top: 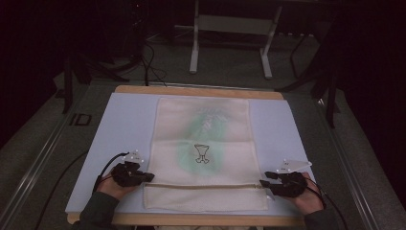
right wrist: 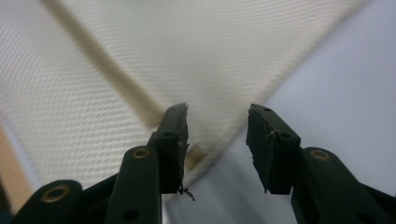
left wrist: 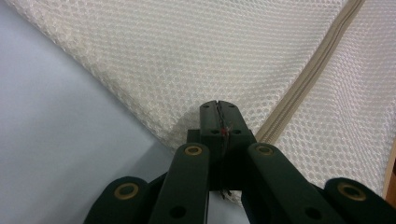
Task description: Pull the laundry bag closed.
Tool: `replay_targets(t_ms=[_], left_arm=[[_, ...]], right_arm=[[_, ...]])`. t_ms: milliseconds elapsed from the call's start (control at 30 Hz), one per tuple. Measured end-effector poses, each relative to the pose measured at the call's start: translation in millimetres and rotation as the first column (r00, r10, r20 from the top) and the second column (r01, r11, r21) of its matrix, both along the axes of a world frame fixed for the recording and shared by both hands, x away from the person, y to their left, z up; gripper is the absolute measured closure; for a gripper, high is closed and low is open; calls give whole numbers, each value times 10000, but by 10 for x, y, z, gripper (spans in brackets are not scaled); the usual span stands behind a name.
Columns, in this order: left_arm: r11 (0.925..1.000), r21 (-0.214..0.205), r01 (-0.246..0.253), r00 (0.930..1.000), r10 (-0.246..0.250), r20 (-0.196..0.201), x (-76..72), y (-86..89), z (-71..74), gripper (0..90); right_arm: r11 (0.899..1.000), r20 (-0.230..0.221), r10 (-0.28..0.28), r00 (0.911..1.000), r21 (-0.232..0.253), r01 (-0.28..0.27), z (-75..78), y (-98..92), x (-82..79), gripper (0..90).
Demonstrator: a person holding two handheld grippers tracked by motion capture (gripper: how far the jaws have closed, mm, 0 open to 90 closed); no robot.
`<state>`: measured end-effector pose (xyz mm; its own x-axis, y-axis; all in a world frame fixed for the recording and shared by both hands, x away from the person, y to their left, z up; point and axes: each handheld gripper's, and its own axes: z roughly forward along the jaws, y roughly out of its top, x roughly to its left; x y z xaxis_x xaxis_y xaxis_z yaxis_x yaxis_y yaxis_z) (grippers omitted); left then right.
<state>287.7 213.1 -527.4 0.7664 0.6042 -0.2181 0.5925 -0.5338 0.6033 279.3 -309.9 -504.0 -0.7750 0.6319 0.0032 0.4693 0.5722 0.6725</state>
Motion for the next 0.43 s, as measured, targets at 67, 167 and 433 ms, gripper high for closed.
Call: replay_targets(t_ms=[67, 167, 433], left_arm=[[10000, -16, 19, 10000, -19, 27, 2, 1, 1, 895], [10000, -24, 25, 10000, -25, 36, 6, 4, 1, 895], [9998, 23, -199, 9992, 198, 336, 5, 4, 15, 883]], right_arm=[[9992, 102, -311, 9995, 266, 308, -9, -56, 11, 581], [9974, 312, -579, 9978, 438, 565, -24, -101, 20, 588], [9979, 571, -643, 9963, 31, 642, -107, -46, 41, 581]])
